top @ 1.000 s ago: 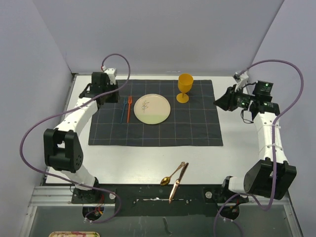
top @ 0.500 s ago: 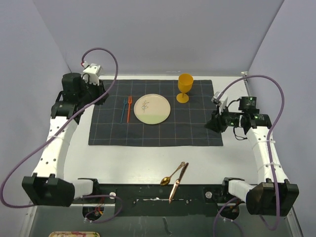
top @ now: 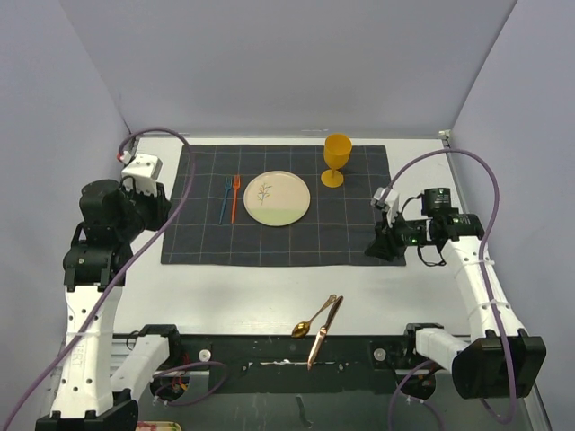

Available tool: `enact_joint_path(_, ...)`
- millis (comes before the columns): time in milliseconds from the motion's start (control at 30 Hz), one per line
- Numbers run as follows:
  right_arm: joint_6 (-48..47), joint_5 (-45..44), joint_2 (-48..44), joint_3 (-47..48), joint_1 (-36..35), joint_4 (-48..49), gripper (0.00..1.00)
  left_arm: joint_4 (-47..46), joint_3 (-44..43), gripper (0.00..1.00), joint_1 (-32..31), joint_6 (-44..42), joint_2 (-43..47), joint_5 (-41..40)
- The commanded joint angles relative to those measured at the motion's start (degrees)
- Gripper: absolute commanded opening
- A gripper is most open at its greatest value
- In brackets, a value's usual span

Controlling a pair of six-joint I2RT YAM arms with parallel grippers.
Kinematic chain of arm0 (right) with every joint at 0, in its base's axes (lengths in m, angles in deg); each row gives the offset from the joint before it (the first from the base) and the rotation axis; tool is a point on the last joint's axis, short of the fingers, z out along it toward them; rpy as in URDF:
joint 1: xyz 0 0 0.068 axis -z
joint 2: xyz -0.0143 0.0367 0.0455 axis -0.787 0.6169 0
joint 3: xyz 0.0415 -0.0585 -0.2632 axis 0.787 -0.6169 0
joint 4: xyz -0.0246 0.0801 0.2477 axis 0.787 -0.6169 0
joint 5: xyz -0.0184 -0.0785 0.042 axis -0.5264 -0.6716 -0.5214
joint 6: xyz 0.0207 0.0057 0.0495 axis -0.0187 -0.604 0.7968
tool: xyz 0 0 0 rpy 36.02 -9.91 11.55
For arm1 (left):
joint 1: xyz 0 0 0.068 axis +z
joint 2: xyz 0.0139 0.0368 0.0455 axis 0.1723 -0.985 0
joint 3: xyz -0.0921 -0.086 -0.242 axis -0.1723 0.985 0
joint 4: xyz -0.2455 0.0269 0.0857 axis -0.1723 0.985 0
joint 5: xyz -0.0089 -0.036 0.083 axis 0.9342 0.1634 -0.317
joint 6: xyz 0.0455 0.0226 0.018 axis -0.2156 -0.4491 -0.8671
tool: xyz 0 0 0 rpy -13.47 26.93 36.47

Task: Set the dinner table for one person
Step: Place the fork on the napkin, then pick up the spoon from the center of the board.

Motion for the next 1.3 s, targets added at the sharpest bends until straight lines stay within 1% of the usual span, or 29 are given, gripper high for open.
enact_joint_path(0, -1.44, 2.79, 0.14, 0.79, -2.78, -1.54, 0.28, 2.7, 2.08, 0.25, 0.75, -1.85, 1.18, -3.42)
enact_joint_path(100, -2.2, 0.06, 2.95, 2.21, -7.09, -1.81, 0.28, 4.15, 3.71, 0.28, 0.92, -2.82, 1.67, -2.25)
enact_joint_path(267, -3.88, -4.74, 7.72, 4.28, -13.32, -2.85, 0.28, -1.21, 9.75, 0.28, 5.27, -1.6, 8.36, 1.26)
enact_joint_path(367, -3.97, -7.32, 9.75, 5.26, -16.82, -2.78, 0.28, -1.44, 10.66, 0.29, 6.24, -1.18, 8.37, 2.41)
enact_joint_path(433, -3.79, -8.68, 11.27, 5.87, -19.0, -2.77, 0.28, -1.38, 10.28, 0.29, 6.61, -1.22, 7.83, 2.0)
enact_joint_path(600, -2.0, -14.16, 13.4, 4.43, -26.11, 1.05, 0.29, -2.42, 9.78, 0.29, 8.94, -0.77, 7.62, 1.6)
enact_joint_path(733, -0.34, -19.45, 14.35, 2.86, -33.53, 5.09, 0.28, -3.59, 9.4, 0.29, 11.8, 0.2, 7.97, -2.83)
enact_joint_path(833, 0.35, -20.04, 14.71, 2.56, -35.99, 7.69, 0.28, -3.87, 8.66, 0.29, 12.96, 0.21, 7.46, -4.87)
enact_joint_path(933, 0.08, -22.94, 14.91, 1.58, -39.07, 10.19, 0.29, -3.87, 8.14, 0.29, 14.58, 0.44, 7.38, -4.34)
enact_joint_path(1033, -1.56, -23.98, 14.83, -0.1, -41.47, 12.61, 0.29, -4.09, 8.63, 0.29, 17.15, 0.88, 7.63, -2.88)
enact_joint_path(1133, -2.42, -23.27, 16.33, -0.31, -42.78, 12.67, 0.29, -4.43, 9.59, 0.29, 19.53, 1.32, 8.13, -0.63)
enact_joint_path(1267, -3.41, -21.08, 20.68, 0.35, -45.28, 9.81, 0.29, -4.09, 9.14, 0.3, 22.11, 1.93, 8.02, 0.84)
